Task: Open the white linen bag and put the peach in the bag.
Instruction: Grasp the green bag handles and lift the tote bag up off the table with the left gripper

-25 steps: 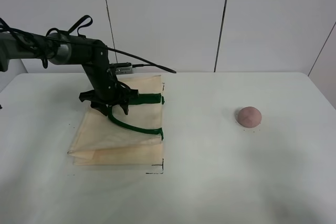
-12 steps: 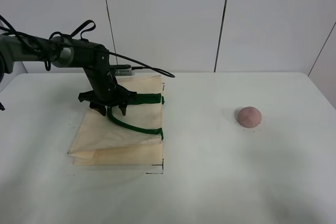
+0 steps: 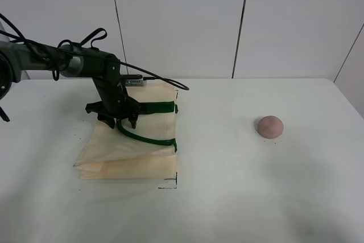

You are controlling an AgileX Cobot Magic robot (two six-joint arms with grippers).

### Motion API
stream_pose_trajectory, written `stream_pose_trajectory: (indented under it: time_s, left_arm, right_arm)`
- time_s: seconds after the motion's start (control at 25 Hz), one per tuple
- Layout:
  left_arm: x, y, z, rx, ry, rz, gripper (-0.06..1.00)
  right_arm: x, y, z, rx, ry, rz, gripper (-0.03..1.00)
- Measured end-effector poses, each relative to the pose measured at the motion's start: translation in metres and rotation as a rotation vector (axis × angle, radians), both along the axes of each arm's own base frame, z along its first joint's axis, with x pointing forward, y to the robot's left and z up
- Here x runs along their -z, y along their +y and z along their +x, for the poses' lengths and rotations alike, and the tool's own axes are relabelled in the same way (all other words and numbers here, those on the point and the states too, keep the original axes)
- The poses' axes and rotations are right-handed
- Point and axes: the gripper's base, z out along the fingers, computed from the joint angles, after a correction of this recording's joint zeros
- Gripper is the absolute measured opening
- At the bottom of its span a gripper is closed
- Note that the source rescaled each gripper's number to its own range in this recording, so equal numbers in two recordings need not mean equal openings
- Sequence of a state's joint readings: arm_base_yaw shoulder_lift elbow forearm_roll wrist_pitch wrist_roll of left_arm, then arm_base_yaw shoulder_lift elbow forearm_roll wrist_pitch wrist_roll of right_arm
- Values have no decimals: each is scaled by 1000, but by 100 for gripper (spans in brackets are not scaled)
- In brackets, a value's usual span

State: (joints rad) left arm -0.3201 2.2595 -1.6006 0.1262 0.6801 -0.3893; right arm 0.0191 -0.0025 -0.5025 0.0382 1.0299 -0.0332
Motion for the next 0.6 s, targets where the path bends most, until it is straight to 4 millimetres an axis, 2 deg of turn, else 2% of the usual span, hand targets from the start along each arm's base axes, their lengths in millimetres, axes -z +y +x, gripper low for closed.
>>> stream_pose_trajectory:
  time_s: [0.12, 0.2, 0.24, 0.28, 0.36, 0.4, 0.6]
  left_arm:
    - [0, 0, 0, 0, 0, 0, 86]
    - [0, 0, 0, 0, 1, 1, 75]
    - [0, 0, 0, 1, 2, 3, 66]
    - [-1, 0, 0, 2, 3, 6, 51]
    - [-1, 1, 0, 3, 6, 17, 13]
    - [-1, 1, 0, 2, 8, 21, 1]
    - [-13, 2, 3, -26, 29, 56, 0]
  right_arm:
    - [0, 0, 0, 0, 0, 0, 100]
    - [0, 0, 0, 0, 0, 0, 100]
    - [0, 0, 0, 0, 0, 0, 100]
    - [0, 0, 0, 0, 0, 0, 100]
    - [0, 0, 0, 0, 0, 0, 100]
    - [0, 0, 0, 0, 0, 0, 100]
    - [0, 0, 0, 0, 0, 0, 100]
